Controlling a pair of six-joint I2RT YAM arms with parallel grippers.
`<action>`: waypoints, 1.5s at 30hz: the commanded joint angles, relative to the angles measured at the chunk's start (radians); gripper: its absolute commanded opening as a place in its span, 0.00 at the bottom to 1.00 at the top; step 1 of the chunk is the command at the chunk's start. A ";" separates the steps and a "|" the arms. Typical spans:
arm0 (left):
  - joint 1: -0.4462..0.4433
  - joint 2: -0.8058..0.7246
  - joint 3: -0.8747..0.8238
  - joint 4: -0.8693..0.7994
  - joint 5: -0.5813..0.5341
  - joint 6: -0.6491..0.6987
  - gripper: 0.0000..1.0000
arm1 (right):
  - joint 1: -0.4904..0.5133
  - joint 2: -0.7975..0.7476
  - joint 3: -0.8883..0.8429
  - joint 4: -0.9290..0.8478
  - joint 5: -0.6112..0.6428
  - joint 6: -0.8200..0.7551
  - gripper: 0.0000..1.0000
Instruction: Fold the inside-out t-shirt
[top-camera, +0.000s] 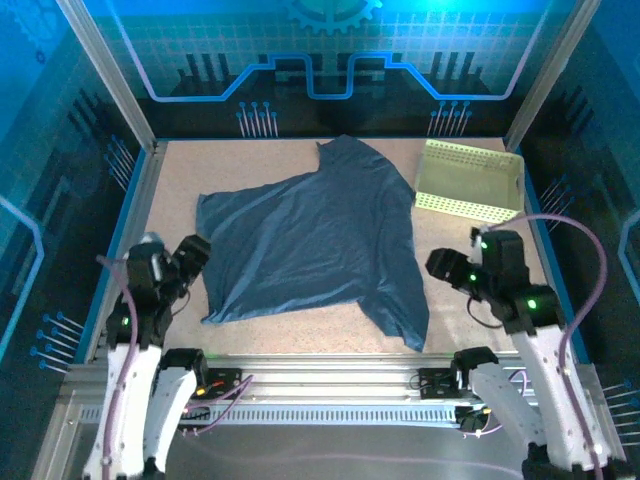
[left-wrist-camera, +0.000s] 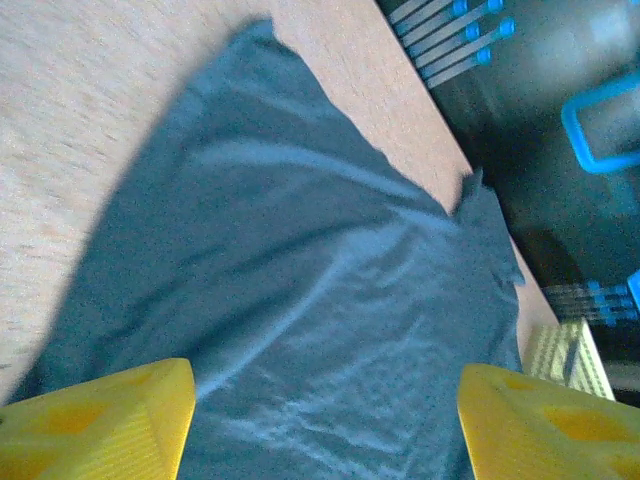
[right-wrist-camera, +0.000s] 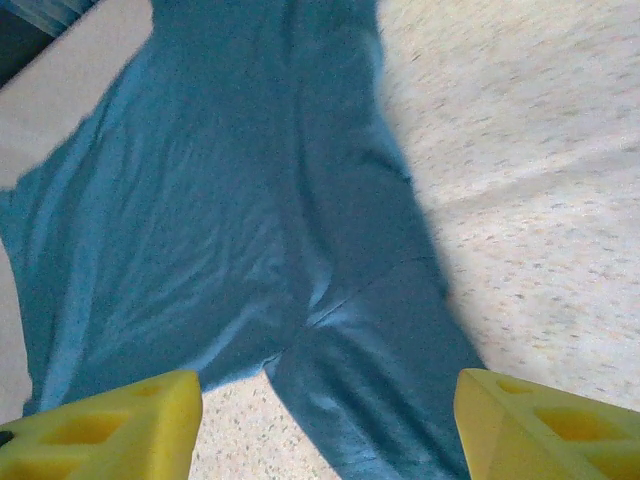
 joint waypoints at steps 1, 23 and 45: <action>-0.090 0.156 -0.010 0.073 0.115 0.044 0.70 | 0.101 0.108 -0.049 0.152 -0.007 -0.032 0.69; 0.004 0.620 -0.247 0.351 0.018 0.052 0.84 | 0.146 0.721 -0.215 0.551 0.110 0.157 0.70; -0.093 0.461 -0.028 0.084 -0.069 0.107 0.89 | 0.287 0.499 -0.126 0.486 0.113 0.055 0.72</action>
